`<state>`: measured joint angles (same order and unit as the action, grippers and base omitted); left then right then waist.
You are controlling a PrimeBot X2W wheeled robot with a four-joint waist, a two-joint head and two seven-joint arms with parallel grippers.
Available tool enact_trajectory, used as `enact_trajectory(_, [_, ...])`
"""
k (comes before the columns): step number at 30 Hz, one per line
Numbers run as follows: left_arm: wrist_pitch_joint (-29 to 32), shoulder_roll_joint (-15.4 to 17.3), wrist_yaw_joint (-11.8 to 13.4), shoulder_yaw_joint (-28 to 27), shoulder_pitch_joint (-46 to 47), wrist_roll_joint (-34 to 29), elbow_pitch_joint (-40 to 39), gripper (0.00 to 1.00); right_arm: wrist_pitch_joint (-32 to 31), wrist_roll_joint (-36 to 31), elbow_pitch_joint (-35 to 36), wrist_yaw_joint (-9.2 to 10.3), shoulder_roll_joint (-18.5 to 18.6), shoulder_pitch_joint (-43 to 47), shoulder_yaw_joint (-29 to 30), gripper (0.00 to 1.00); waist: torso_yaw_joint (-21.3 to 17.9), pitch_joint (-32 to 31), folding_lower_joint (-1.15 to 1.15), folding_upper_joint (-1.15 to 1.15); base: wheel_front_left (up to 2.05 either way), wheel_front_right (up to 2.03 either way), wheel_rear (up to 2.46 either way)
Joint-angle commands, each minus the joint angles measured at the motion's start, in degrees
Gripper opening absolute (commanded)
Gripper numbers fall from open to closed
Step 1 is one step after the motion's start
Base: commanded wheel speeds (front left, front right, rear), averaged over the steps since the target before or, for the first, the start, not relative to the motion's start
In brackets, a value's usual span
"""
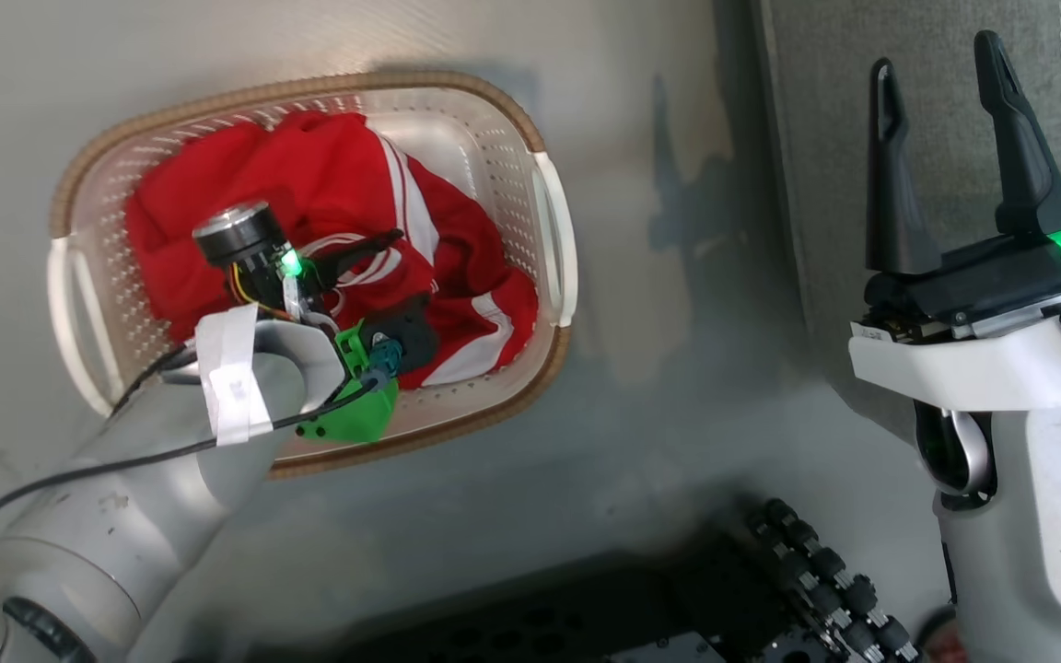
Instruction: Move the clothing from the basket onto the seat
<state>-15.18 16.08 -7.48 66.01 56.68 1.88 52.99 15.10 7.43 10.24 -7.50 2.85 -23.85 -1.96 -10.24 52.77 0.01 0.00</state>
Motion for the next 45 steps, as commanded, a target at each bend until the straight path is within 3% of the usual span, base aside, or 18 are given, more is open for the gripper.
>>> enact_trajectory(1, [0.0, 0.7, 0.0, 1.5, 2.2, -0.9, 1.0, 1.00, 0.1, 0.4, 0.3, 0.02, 0.1, -0.6, -0.4, 1.00, -3.0, 3.8, -0.01, 0.00, 0.00, 0.00, 0.00])
enact_trajectory(5, [0.0, 1.0, 0.0, 5.3, 5.9, -1.3, 5.8, 1.00, 0.1, 0.7, 0.5, 0.02, 0.1, -0.9, -1.3, 1.00, -3.6, 5.8, -0.01, 0.00, 0.00, 0.00, 0.00])
enact_trajectory(10, [1.1, -0.5, 0.1, 6.0, 7.6, -2.3, 13.1, 1.00, 0.1, 1.3, 0.5, 0.02, 0.1, -1.3, -1.8, 1.00, -3.9, 6.8, -0.01, 0.00, 0.00, 0.00, 0.00])
enact_trajectory(16, [1.5, -2.2, 2.2, 5.7, 8.0, -1.3, 17.6, 1.00, 0.1, 2.0, 0.5, 0.02, 0.1, -1.8, -1.8, 1.00, -3.7, 7.3, -0.01, 0.00, 0.00, 0.00, 0.00])
enact_trajectory(17, [1.4, -2.5, 2.4, 5.6, 8.1, -1.1, 17.9, 0.28, 0.1, 2.1, 0.4, 0.02, 0.1, -1.9, -1.9, 1.00, -3.7, 7.3, -0.01, 0.00, 0.00, 0.00, 0.00])
enact_trajectory(18, [1.3, -2.7, 2.6, 5.6, 8.1, -0.9, 18.1, 0.00, 0.1, 2.2, 0.3, 0.02, 0.1, -2.0, -1.9, 1.00, -3.7, 7.3, -0.01, 0.00, 0.00, 0.00, 0.00])
enact_trajectory(29, [0.0, -5.0, 6.1, 3.4, 4.4, 2.9, 18.2, 0.00, 0.1, 1.4, -1.6, 0.02, 0.1, -1.3, -2.5, 1.00, -2.1, 1.7, -0.01, 0.00, 0.00, 0.00, 0.00])
enact_trajectory(34, [-0.1, -7.0, 7.7, -0.8, -0.1, 8.1, 14.7, 0.00, 0.1, -0.4, -3.1, 0.02, 0.1, 0.6, -2.5, 1.00, 0.3, -5.7, -0.01, 0.00, 0.00, 0.00, 0.00])
enact_trajectory(45, [-0.1, -6.1, 11.0, -10.0, -11.4, 14.8, 0.6, 0.00, 0.1, -4.6, -7.2, 0.02, 0.2, 7.3, -4.1, 1.00, 5.9, -23.3, -0.01, 0.00, 0.00, 0.00, 0.00])
